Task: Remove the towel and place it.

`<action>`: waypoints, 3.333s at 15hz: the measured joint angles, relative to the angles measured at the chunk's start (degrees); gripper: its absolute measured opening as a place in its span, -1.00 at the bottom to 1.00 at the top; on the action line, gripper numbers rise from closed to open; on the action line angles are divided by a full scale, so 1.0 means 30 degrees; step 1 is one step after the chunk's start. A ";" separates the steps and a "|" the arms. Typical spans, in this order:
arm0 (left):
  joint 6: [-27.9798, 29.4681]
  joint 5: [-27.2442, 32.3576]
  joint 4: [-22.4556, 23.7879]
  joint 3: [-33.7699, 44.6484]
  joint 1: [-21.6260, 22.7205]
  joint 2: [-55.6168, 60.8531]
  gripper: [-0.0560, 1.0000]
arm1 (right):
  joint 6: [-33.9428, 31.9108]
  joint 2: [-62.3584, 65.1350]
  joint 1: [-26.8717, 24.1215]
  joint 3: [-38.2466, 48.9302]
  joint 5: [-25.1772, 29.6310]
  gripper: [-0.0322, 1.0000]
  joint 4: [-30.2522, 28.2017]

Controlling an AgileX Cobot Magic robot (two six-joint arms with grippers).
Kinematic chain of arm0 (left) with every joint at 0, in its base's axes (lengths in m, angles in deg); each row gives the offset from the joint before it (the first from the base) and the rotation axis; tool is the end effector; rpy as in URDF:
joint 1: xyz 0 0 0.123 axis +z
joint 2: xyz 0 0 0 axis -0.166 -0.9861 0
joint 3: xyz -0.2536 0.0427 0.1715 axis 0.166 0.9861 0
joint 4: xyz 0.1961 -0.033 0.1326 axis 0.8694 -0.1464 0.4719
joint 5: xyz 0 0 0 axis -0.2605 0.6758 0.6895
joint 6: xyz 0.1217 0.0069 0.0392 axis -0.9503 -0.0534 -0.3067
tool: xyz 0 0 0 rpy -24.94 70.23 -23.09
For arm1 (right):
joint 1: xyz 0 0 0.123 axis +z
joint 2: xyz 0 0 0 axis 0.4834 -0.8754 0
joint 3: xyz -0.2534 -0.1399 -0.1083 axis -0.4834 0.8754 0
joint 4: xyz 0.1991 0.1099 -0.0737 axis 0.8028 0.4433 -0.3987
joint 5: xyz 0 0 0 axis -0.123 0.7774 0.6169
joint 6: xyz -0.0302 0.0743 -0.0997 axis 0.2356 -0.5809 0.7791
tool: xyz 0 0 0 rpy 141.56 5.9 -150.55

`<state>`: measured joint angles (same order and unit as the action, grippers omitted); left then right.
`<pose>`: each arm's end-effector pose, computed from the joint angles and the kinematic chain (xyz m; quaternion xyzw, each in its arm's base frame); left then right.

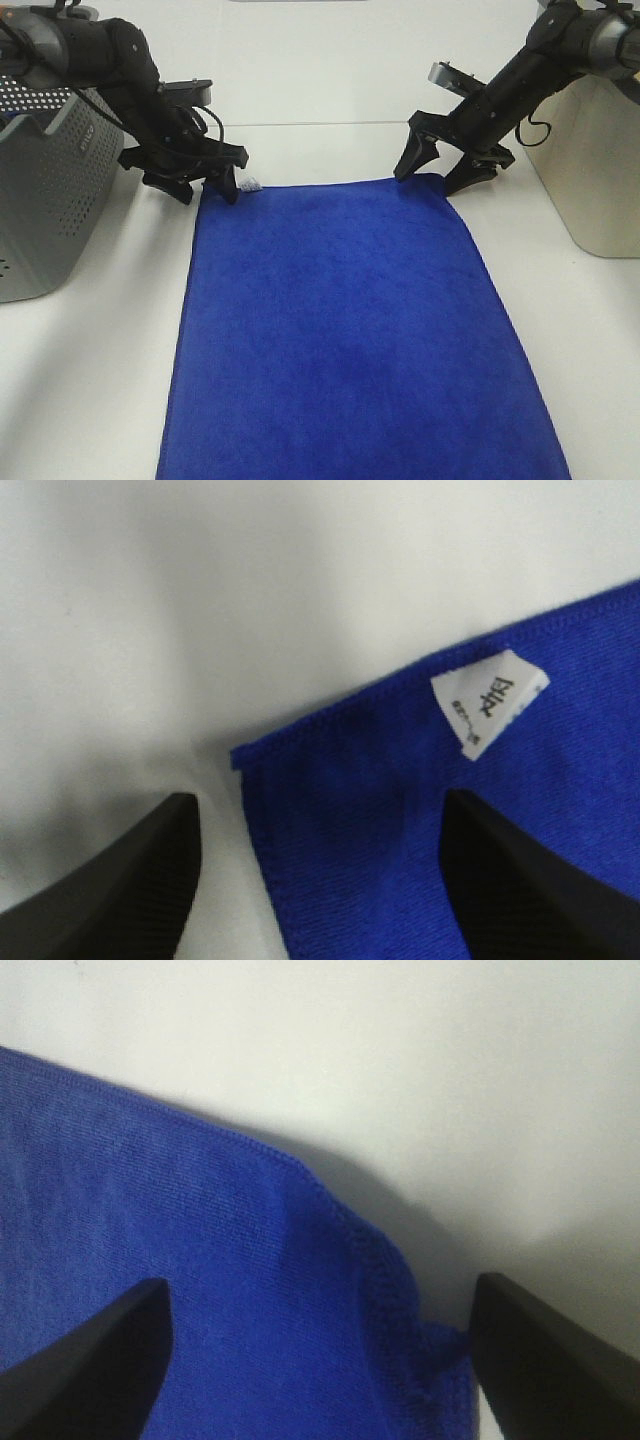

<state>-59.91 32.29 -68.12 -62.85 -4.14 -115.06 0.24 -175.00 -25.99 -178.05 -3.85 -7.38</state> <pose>0.5106 -0.1525 0.0893 0.0796 0.9771 -0.1331 0.1454 0.5257 0.0926 0.0866 -0.0726 0.9574 0.2653 0.0875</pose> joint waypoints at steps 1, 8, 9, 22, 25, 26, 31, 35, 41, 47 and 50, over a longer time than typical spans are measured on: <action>-0.0286 0.0000 -0.0516 0.0000 -0.0019 -0.0019 0.32 | -0.0038 -0.0019 0.0172 0.0000 0.0000 0.60 -0.0038; -0.0821 -0.0630 -0.1432 0.0000 -0.0993 -0.0153 0.01 | -0.0153 -0.0019 0.1681 0.0000 -0.0783 0.30 -0.1318; -0.0821 -0.0764 -0.1413 0.0000 -0.1012 -0.0210 -0.12 | -0.0153 -0.0019 0.1681 0.0000 -0.0821 0.21 -0.1604; -0.5329 -0.3533 0.0038 -0.2712 -0.1089 -0.0267 -0.89 | 0.0458 -0.0229 0.1681 -0.4259 -0.1776 -0.91 -0.5042; -0.5367 -0.5500 0.0936 -0.4240 -0.1089 -0.0267 -0.89 | 0.1356 -0.0229 0.1681 -0.5940 -0.3648 -0.91 -0.5596; -0.5386 -0.6245 0.1184 -0.4393 -0.1089 -0.0267 -0.89 | 0.1604 -0.0229 0.1681 -0.6131 -0.4545 -0.91 -0.5596; -0.5386 -0.8556 0.2483 -0.4412 -0.1089 -0.0306 -0.89 | 0.3762 -0.0267 0.1681 -0.6188 -0.7143 -0.91 -0.4393; -0.5386 -1.0084 0.2769 -0.4412 -0.1089 -0.0879 -0.89 | 0.4259 -0.0516 0.1681 -0.6188 -0.8537 -0.91 -0.4183; -0.5405 -1.1822 0.3056 -0.4412 -0.1089 -0.2426 -0.89 | 0.4297 -0.2235 0.1681 -0.6226 -0.9492 -0.91 -0.4011; -0.5405 -1.3484 0.3151 -0.4412 -0.1089 -0.3380 -0.88 | 0.4297 -0.2445 0.1681 -0.6226 -1.0218 -0.79 -0.3915; -0.5405 -1.4076 0.3247 -0.4412 -0.1089 -0.3457 -0.26 | 0.4297 -0.2445 0.1528 -0.6226 -1.0294 -0.09 -0.3877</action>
<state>-76.12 -9.94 -58.38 -76.08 -7.40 -125.43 13.13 -182.33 -21.40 -196.73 -34.73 -19.01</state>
